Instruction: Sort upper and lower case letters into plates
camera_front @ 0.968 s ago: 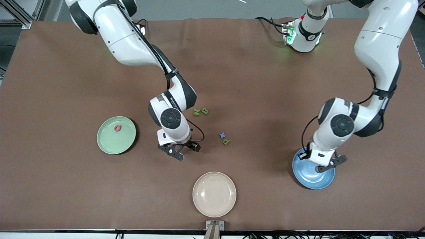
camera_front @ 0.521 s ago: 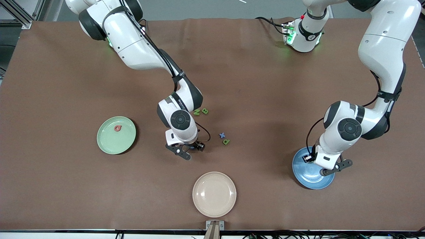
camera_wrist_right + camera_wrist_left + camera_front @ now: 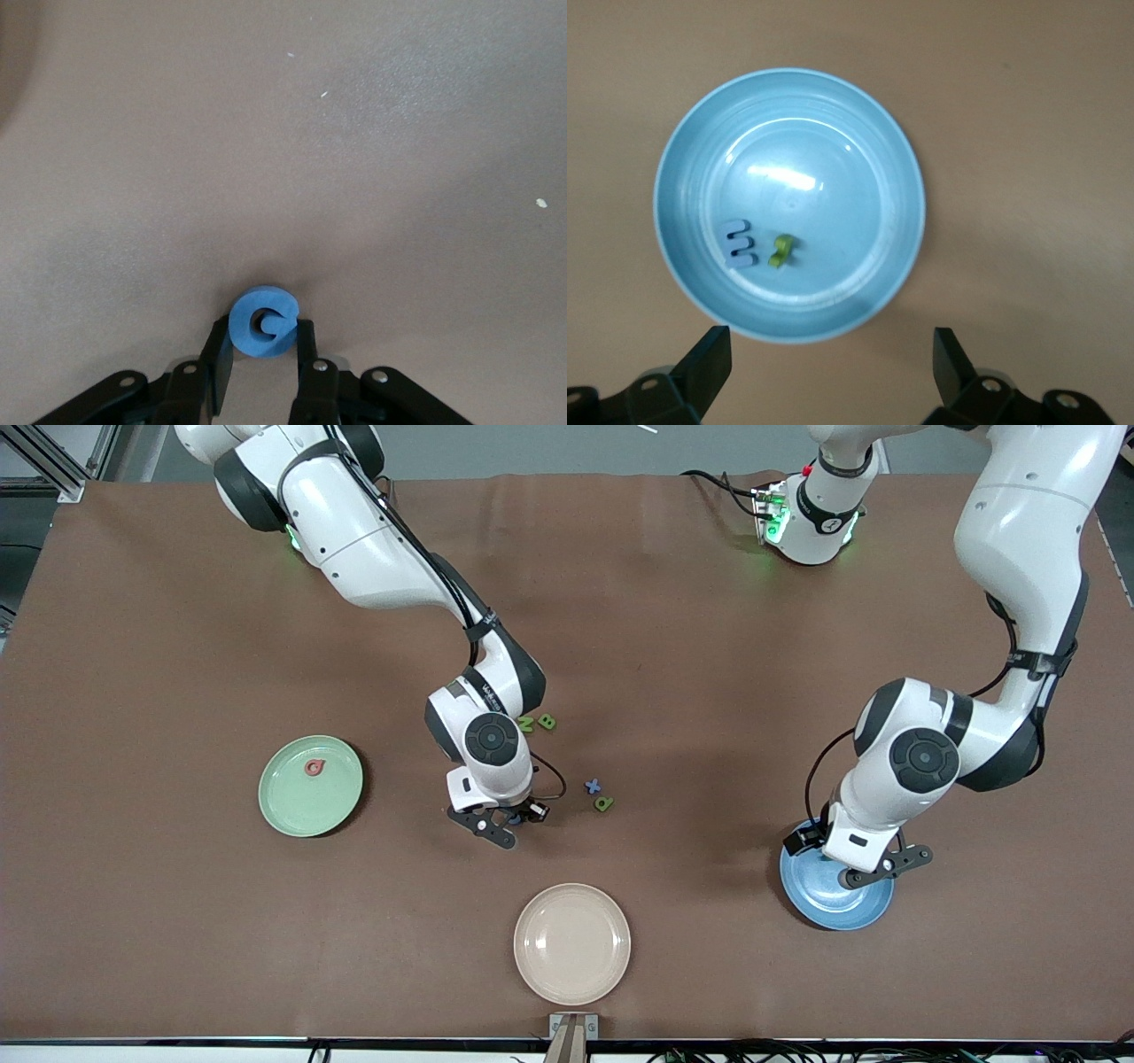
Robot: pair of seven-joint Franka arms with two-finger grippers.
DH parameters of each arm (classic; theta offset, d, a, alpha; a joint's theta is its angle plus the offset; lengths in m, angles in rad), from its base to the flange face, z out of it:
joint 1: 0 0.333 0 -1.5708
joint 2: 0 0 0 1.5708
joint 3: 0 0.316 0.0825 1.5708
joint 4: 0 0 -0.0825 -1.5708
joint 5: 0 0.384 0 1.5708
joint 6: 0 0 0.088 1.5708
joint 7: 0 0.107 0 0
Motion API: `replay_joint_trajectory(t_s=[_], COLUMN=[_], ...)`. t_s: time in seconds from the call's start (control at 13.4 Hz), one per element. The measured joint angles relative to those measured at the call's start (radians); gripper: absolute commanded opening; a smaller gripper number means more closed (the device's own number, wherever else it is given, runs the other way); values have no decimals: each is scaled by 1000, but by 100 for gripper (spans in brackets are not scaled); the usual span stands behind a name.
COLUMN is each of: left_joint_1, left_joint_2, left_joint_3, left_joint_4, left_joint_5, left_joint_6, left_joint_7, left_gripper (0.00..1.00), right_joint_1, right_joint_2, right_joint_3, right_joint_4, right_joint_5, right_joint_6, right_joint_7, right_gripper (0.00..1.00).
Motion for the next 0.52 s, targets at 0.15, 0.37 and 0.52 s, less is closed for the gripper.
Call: replay_joint_trajectory(t_s=[0.15,0.37,0.52], left_joint_1=[-5,-62,-136], left_joint_2=[-27,-18,22], left_joint_3=[-53,-84,-85], left_joint_4=[0,-15,-15], left_joint_5=[-5,-20,-33], left_joint_6=[-29,-34,-32], left_joint_7=[2,-25,-149], left_gripper=[100,99,96], right_joint_1=[-1,-22,-63], right_joint_2=[0,-2,-19], right_joint_3=[-5,-18,-20], right_joint_4=[0,5,-1], right_joint_5=[-3,-5,-6], right_joint_6=[4,-3,-44], right_joint_7=[-1,-72,-173], right_gripper=[0,0,0])
